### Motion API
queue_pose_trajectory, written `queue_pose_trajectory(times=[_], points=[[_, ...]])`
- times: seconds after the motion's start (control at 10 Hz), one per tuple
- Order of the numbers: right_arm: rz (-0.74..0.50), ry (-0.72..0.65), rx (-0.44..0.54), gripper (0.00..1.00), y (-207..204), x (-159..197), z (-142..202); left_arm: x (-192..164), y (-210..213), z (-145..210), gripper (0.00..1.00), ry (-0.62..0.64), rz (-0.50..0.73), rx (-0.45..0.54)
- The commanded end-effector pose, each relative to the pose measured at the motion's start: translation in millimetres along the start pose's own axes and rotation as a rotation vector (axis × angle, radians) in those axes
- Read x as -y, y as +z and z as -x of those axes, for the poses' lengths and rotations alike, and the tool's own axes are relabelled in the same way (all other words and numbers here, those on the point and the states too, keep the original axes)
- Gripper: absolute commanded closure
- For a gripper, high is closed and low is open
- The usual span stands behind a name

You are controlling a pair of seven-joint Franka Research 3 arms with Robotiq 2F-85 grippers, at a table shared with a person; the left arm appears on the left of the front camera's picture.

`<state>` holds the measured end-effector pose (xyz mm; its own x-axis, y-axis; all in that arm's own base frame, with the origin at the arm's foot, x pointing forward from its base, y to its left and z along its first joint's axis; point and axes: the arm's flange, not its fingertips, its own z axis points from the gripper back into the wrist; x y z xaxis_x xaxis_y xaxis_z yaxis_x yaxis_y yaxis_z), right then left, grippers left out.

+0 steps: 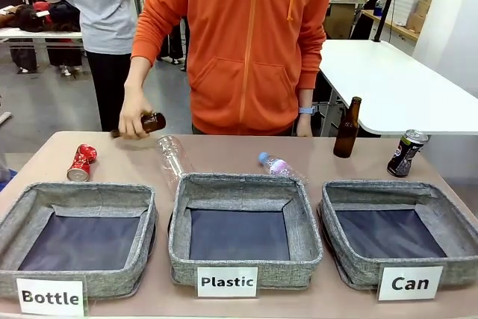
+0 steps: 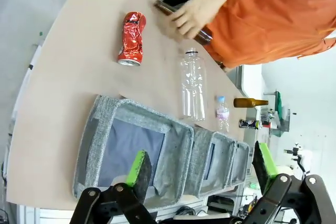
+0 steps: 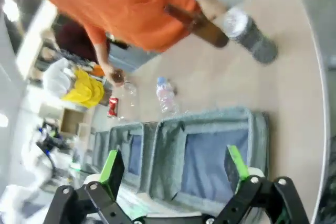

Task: Sort the can waste into the basket.
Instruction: Pick up the can waste from the table and place it in the right Fabric basket.

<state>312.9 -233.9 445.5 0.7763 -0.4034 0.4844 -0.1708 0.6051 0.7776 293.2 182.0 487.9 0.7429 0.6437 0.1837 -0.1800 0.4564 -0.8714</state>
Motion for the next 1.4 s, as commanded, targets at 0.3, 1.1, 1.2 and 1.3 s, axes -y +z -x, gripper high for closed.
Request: queue_pose_trajectory(times=[0.3, 1.1, 1.2, 1.3], points=[[0.122, 0.638, -0.159, 0.00, -86.0, 12.3, -49.7, -1.6, 0.5, -0.3, 0.00, -0.023, 0.003, -0.007], [0.193, 0.723, -0.224, 0.00, -122.6, 52.8, -67.3, 17.8, 64.6, -5.0, 0.00, 0.114, 0.048, -0.061], [0.183, 0.774, -0.186, 0.00, -129.0, 69.4, -70.5, 13.1, 80.1, -2.5, 0.00, 0.149, 0.034, -0.085], [0.203, 0.819, -0.154, 0.00, -138.3, 80.7, -72.4, 6.7, 89.1, 6.1, 0.00, 0.161, -0.002, -0.108]])
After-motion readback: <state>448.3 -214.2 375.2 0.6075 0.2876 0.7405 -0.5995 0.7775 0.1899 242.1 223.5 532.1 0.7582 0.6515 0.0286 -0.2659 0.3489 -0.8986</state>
